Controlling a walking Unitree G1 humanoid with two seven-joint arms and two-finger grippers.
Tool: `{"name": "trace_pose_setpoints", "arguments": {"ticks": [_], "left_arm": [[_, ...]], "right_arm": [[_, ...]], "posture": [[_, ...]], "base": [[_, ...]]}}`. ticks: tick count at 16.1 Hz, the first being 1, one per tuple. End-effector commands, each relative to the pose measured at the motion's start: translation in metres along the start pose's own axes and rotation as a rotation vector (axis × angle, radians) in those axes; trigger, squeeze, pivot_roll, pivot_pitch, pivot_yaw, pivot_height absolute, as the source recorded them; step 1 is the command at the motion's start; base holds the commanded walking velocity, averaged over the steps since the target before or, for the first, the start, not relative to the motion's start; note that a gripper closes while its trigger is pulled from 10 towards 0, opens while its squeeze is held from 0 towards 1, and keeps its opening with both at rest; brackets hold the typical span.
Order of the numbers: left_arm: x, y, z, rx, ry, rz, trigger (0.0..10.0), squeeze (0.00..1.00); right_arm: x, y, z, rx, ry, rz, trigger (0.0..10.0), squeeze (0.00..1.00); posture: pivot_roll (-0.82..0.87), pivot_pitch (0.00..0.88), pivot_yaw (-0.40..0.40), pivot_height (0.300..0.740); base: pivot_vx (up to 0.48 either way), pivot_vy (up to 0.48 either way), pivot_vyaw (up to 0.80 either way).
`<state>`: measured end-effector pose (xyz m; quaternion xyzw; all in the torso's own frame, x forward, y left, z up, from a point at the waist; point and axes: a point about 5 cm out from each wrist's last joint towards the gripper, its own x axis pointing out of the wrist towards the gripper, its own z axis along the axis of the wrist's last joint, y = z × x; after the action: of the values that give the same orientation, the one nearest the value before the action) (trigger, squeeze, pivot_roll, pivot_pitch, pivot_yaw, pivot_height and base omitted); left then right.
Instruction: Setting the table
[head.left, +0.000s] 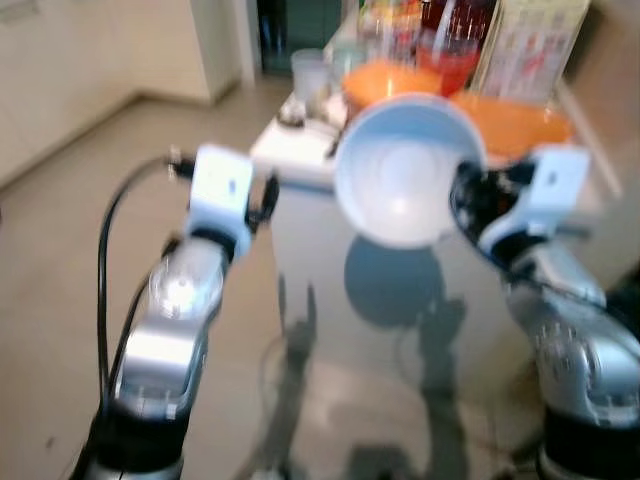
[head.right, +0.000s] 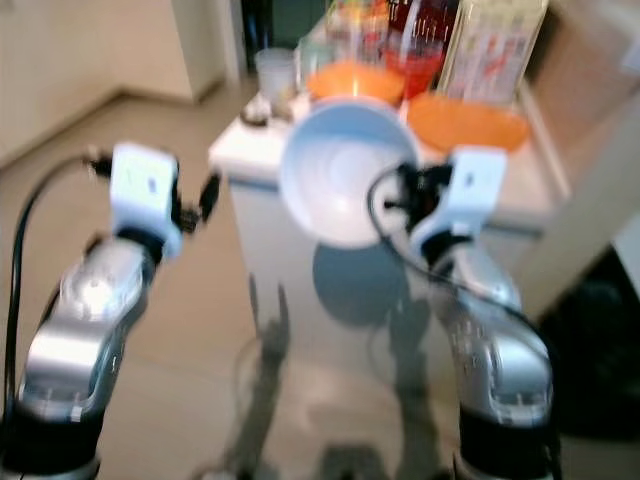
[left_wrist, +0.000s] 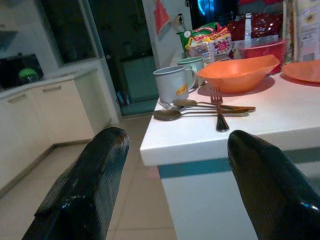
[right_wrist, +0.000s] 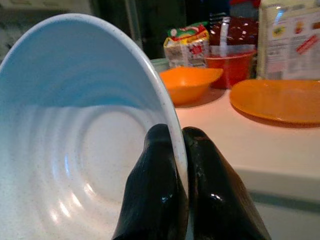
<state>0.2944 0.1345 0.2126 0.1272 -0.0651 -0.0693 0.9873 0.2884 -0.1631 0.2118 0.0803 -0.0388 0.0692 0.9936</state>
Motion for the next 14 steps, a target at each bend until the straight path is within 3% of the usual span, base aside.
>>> {"name": "trace_pose_setpoints", "arguments": {"ticks": [1,14], "left_arm": [[0.002,0.003,-0.001,-0.004,0.004,0.031,10.0,0.0],[0.004,0.0,-0.014,-0.011,0.037,0.056,10.0,0.0]], "right_arm": [[-0.001,0.0,0.009,-0.014,-0.046,0.004,10.0,0.0],[-0.004,-0.018,-0.009,-0.031,0.017,-0.093,10.0,0.0]], "posture": [[-0.04,0.0,-0.015,0.74],[-0.05,0.0,-0.019,0.74]], "base": [[0.0,0.0,0.0],[0.0,-0.48,0.0]]}}
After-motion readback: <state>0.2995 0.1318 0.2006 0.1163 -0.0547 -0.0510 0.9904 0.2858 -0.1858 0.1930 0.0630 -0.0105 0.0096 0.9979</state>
